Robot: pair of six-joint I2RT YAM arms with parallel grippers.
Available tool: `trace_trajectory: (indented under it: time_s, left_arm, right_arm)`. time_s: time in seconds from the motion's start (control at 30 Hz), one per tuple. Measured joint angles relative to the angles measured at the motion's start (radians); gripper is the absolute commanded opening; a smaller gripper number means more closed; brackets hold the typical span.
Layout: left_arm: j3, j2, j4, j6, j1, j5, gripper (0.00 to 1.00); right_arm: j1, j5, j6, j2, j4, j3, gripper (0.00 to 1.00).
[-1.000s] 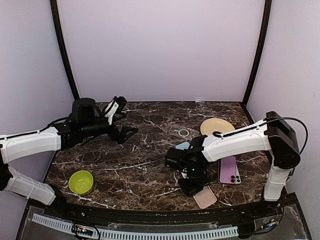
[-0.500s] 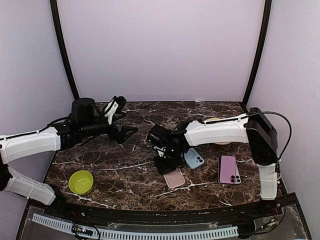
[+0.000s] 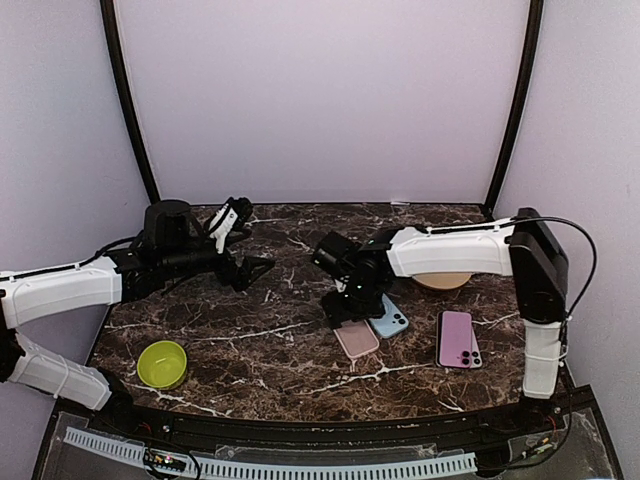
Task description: Put the phone into the phone case
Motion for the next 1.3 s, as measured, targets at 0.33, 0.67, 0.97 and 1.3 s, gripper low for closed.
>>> trace_trajectory:
  time_s: [0.33, 0.67, 0.97, 1.3]
  left_arm:
    - [-0.010, 0.000, 0.019, 0.002, -0.003, 0.003, 0.97]
    - [-0.016, 0.000, 0.021, 0.003, -0.008, 0.006, 0.97]
    - [-0.018, 0.000, 0.022, 0.004, -0.010, 0.008, 0.96]
    - [-0.018, 0.000, 0.022, 0.004, -0.019, 0.011, 0.97]
  right_arm:
    - [-0.249, 0.257, 0.155, -0.462, -0.141, -0.428, 0.99]
    - [-0.375, 0.238, 0.192, -0.497, -0.134, -0.632, 0.94]
    - [-0.390, 0.203, 0.200, -0.520, -0.056, -0.698, 0.86]
    - [-0.413, 0.180, 0.191, -0.550, -0.006, -0.738, 0.62]
